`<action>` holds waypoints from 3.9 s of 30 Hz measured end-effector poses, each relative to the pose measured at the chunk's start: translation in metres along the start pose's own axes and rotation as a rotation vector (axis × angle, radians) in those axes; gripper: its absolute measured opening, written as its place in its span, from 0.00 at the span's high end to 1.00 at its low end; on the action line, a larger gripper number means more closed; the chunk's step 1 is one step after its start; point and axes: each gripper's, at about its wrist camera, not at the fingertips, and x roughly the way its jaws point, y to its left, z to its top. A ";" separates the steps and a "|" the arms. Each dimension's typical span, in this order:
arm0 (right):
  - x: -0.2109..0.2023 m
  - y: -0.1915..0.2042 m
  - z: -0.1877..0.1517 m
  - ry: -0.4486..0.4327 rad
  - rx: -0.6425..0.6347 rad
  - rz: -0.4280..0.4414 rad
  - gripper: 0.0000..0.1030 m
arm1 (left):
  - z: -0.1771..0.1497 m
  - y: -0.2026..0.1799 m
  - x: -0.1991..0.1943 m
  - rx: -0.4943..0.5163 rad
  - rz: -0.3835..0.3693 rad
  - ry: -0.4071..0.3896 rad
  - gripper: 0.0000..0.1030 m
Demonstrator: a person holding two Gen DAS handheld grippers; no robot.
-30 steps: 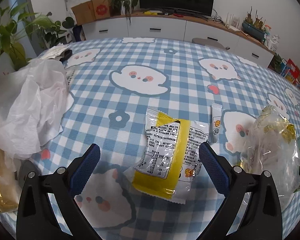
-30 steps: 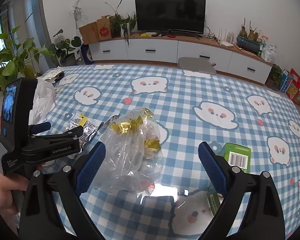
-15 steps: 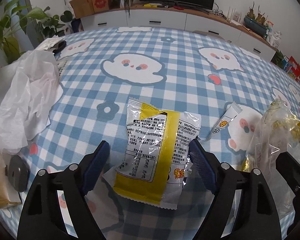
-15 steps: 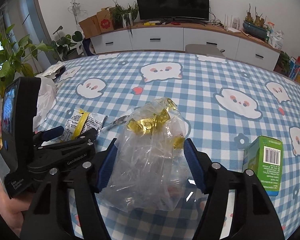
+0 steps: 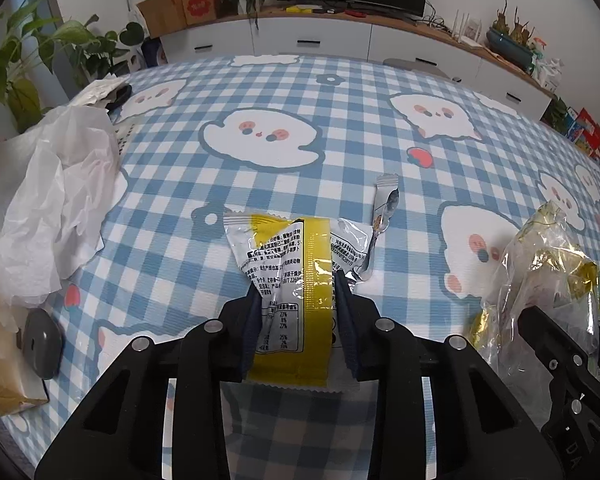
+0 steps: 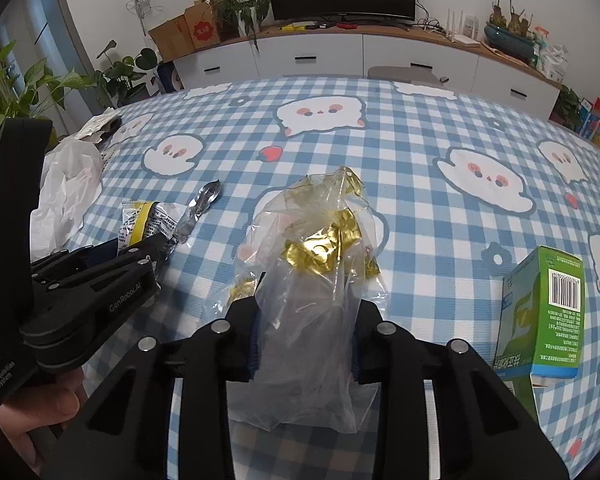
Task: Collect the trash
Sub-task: 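Carry the snack packet and plastic bag down over the trash bin with both tools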
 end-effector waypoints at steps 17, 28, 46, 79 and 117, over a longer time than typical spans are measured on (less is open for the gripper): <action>-0.036 0.004 -0.009 -0.069 -0.068 -0.055 0.76 | -0.018 -0.001 -0.032 0.014 -0.012 -0.033 0.76; -0.092 0.015 -0.016 -0.115 -0.050 -0.080 0.76 | -0.032 0.011 -0.096 0.004 -0.050 -0.082 0.77; -0.173 0.026 -0.062 -0.161 -0.035 -0.073 0.76 | -0.098 0.018 -0.157 -0.016 -0.061 -0.087 0.77; -0.257 0.024 -0.171 -0.179 -0.031 -0.070 0.76 | -0.225 0.021 -0.242 0.009 -0.134 -0.110 0.77; -0.268 0.012 -0.327 -0.087 -0.012 -0.109 0.76 | -0.385 0.034 -0.222 -0.010 -0.146 0.029 0.77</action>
